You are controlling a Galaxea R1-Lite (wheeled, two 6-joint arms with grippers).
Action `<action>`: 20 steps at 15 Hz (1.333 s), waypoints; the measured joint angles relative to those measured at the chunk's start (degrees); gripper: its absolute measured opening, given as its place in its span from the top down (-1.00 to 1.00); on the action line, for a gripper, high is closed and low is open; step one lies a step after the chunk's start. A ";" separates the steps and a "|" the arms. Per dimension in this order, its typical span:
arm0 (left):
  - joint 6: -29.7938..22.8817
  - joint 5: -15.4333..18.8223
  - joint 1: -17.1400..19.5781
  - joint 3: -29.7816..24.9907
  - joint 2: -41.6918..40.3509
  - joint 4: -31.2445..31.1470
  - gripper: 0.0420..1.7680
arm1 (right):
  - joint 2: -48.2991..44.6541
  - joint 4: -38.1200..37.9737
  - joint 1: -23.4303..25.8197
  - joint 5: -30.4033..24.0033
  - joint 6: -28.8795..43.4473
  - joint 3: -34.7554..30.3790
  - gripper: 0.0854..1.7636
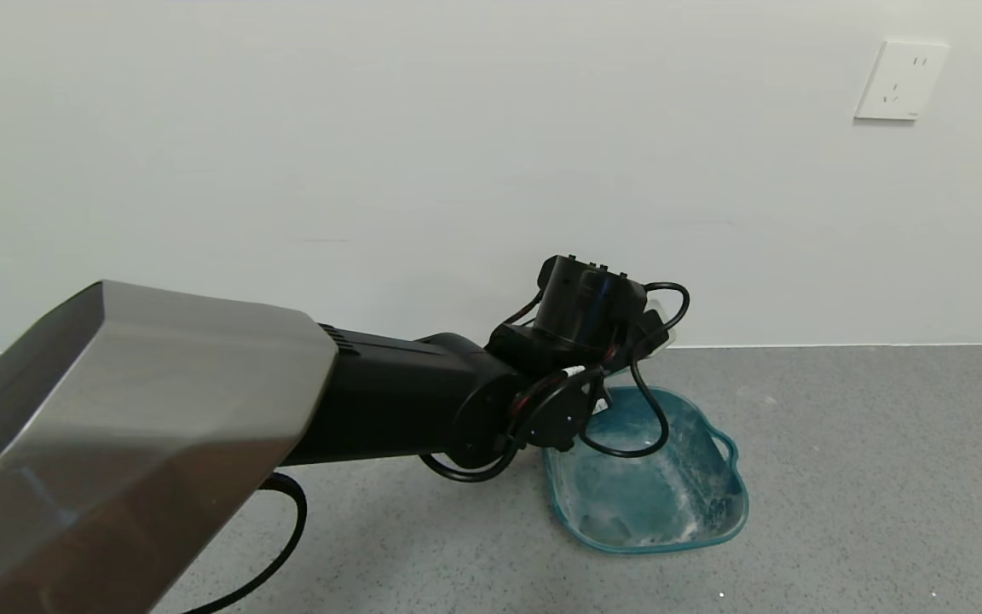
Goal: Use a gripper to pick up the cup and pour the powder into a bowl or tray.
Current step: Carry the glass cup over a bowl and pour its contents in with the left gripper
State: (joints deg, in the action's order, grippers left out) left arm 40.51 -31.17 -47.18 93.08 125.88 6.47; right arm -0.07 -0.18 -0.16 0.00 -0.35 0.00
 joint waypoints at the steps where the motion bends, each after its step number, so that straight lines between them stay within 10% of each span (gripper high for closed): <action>1: 1.74 0.00 -0.17 0.28 0.17 0.05 -0.46 | 0.00 0.00 0.00 0.00 -0.02 0.00 -0.94; 20: 32.09 -6.89 -4.28 -0.96 1.77 0.74 -0.45 | 0.00 0.00 0.00 0.00 -0.02 0.00 -0.94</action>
State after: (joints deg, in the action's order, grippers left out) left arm 72.59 -38.06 -51.46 92.11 127.65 7.22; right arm -0.07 -0.18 -0.16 0.00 -0.38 0.00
